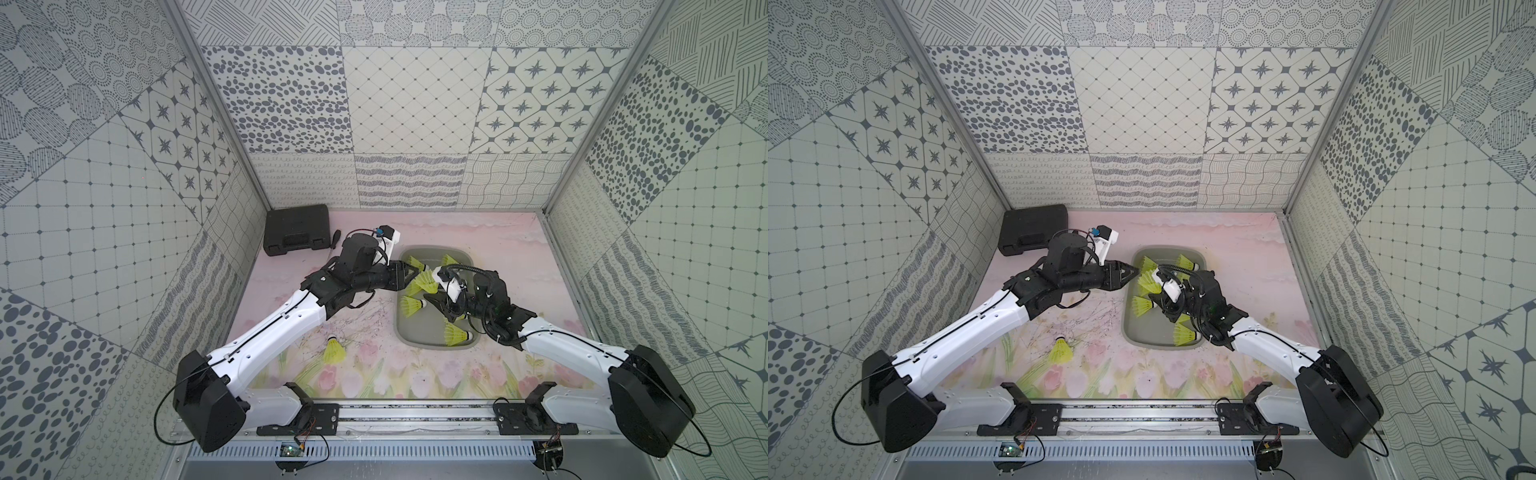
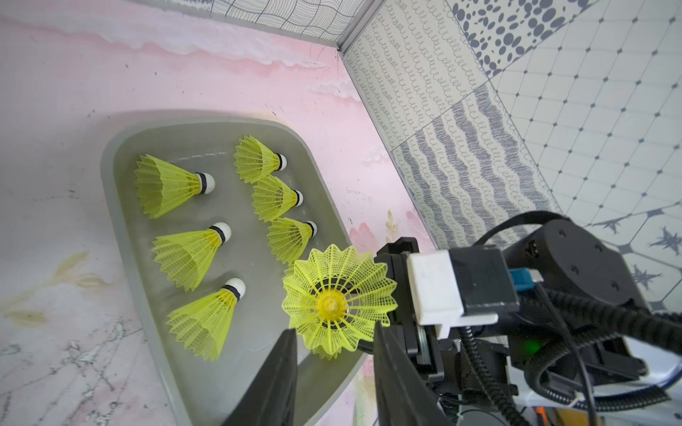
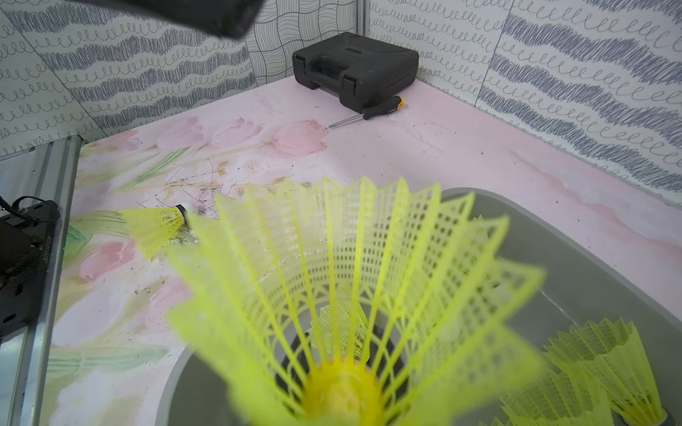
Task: Put the shuttlecocks into the storage box
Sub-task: Pick up the shuttlecock from the storage box.
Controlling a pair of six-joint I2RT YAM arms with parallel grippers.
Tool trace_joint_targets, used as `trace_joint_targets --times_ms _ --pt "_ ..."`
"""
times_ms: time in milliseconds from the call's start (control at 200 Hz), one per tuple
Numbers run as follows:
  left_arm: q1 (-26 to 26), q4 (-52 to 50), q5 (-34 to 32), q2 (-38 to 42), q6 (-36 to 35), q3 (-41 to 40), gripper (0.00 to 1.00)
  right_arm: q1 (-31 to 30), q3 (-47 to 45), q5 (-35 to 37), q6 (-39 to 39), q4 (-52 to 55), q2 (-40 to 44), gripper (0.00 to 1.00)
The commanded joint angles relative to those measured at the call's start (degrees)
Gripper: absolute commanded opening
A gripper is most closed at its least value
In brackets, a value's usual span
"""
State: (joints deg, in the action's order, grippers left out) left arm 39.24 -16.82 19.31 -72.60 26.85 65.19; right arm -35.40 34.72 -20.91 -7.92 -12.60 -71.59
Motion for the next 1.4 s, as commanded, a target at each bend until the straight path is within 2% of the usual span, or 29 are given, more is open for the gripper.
trace_joint_targets --times_ms 0,105,195,255,385,520,735,1096,1211,1396 --pt "-0.34 -13.83 2.87 0.84 -27.75 4.26 0.37 -0.20 2.45 0.25 1.46 2.73 -0.12 0.28" --pt "-0.35 -16.38 10.20 0.34 -37.68 5.21 0.39 -0.20 3.14 -0.39 1.68 3.95 -0.17 0.28" --pt "-0.31 -16.58 13.23 -0.02 -43.22 5.12 0.40 -0.20 3.41 -1.42 1.70 4.39 -0.13 0.28" --pt "-0.23 -16.46 13.05 -0.74 -45.15 5.41 0.45 -0.13 3.80 -2.31 1.81 5.11 -0.20 0.28" --pt "-0.39 -16.60 12.48 -3.24 -49.70 6.81 0.47 -0.20 4.18 -4.42 1.64 6.42 -0.09 0.28" --pt "-0.30 -14.90 10.59 -5.27 -52.87 7.34 0.57 -0.18 4.16 -5.79 1.50 6.95 0.31 0.28" --pt "-0.29 -13.10 11.50 -7.84 -56.01 8.09 0.62 -0.20 4.21 -6.85 1.07 7.60 0.66 0.29" --pt "-0.23 -14.45 17.73 -12.52 -58.76 9.86 0.57 -0.19 4.51 -7.66 0.73 8.38 0.58 0.30" --pt "-0.26 -15.29 19.48 -14.38 -58.56 11.19 0.53 -0.20 4.64 -7.57 0.78 8.49 0.58 0.30" --pt "-0.27 -17.00 23.48 -16.77 -56.79 13.03 0.40 -0.20 4.54 -6.89 0.86 8.87 0.66 0.31"
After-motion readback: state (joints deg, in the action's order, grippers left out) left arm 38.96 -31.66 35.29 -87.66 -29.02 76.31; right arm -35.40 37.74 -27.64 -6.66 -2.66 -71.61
